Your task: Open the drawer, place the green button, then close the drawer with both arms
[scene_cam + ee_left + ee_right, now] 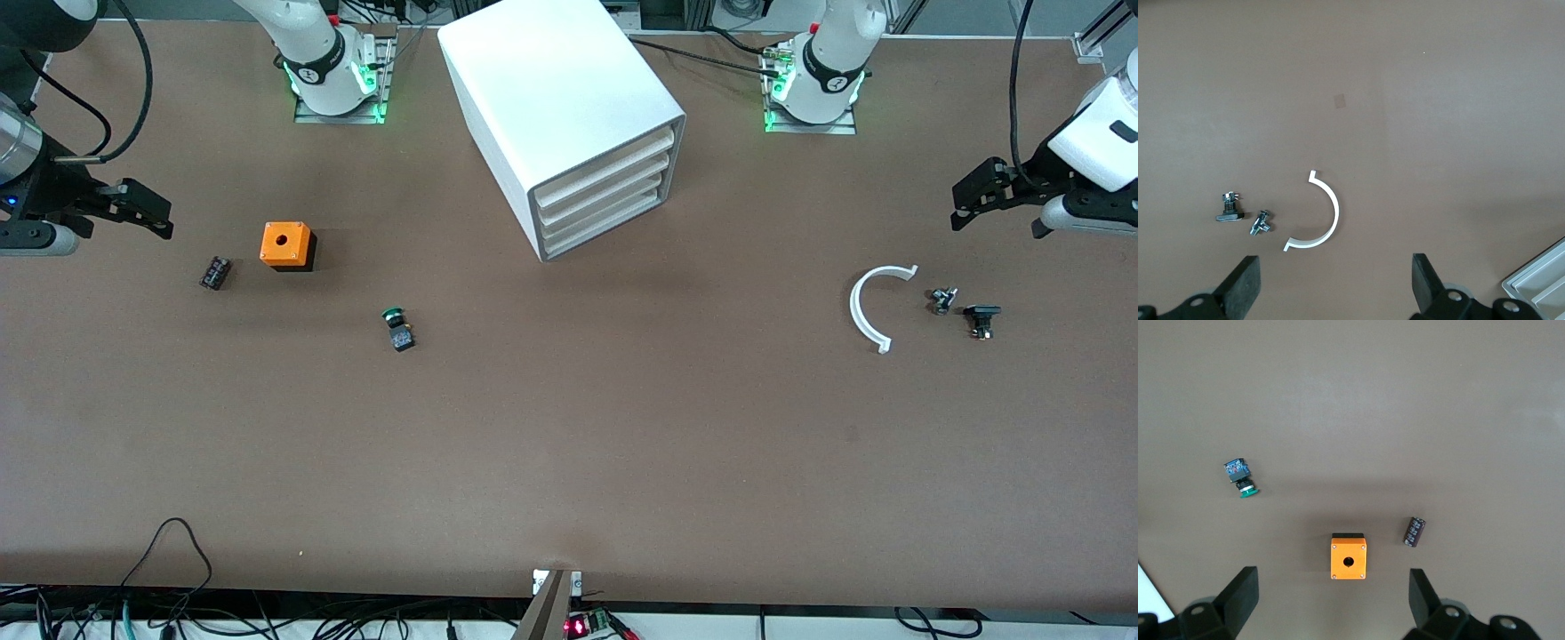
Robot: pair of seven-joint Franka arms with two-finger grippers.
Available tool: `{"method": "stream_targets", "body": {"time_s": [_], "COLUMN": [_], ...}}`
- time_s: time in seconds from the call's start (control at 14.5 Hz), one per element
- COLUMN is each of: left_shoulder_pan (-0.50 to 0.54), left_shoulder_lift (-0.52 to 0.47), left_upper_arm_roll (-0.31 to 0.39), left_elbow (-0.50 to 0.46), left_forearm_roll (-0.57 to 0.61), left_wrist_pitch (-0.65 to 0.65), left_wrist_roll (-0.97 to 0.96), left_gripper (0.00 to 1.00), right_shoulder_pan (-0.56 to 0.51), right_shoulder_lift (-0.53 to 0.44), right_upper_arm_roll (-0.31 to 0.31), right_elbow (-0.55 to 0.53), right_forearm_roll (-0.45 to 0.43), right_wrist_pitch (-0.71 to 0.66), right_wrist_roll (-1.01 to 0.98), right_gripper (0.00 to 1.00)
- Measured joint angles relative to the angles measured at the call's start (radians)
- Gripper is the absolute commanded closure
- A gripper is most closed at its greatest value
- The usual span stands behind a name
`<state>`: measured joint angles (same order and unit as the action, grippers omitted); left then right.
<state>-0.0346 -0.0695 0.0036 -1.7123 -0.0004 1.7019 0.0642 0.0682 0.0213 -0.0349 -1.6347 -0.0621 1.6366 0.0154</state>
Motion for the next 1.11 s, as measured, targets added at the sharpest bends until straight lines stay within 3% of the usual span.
{"method": "stream_targets", "body": {"time_s": [0.48,0.69,0.97,1.11], "left_shoulder_pan": [-0.002,-0.005,-0.005,-0.007], "left_shoulder_lift": [0.072,0.207,0.363,0.421], "left_upper_arm_roll": [-0.004,-0.008,-0.037,-0.07], "left_elbow": [0.05,0.045,0.044,0.018], "left_forearm_roll": [0.0,-0.015,-0.135,-0.285], "left_wrist_pitch": [0.004,0.01,0.03,0.025], "left_wrist_roll": [0.0,0.001,0.008,0.008], "left_gripper": [0.0,0.0,0.0,0.0], "right_shoulder_pan": [0.001,0.002,0.008,0.027], "right_shoulder_lift": [0.0,0.007,0.042,0.068], "right_upper_arm_roll": [0.0,0.0,0.001,0.004], "right_elbow": [0.0,-0.001,-0.005,-0.007], "right_forearm_roll": [0.0,0.0,0.003,0.005], "right_wrist_pitch": [0.0,0.0,0.0,0.0], "right_wrist_roll": [-0.001,-0.001,-0.011,-0.017], "right_gripper": [0.0,0.0,0.0,0.0]}}
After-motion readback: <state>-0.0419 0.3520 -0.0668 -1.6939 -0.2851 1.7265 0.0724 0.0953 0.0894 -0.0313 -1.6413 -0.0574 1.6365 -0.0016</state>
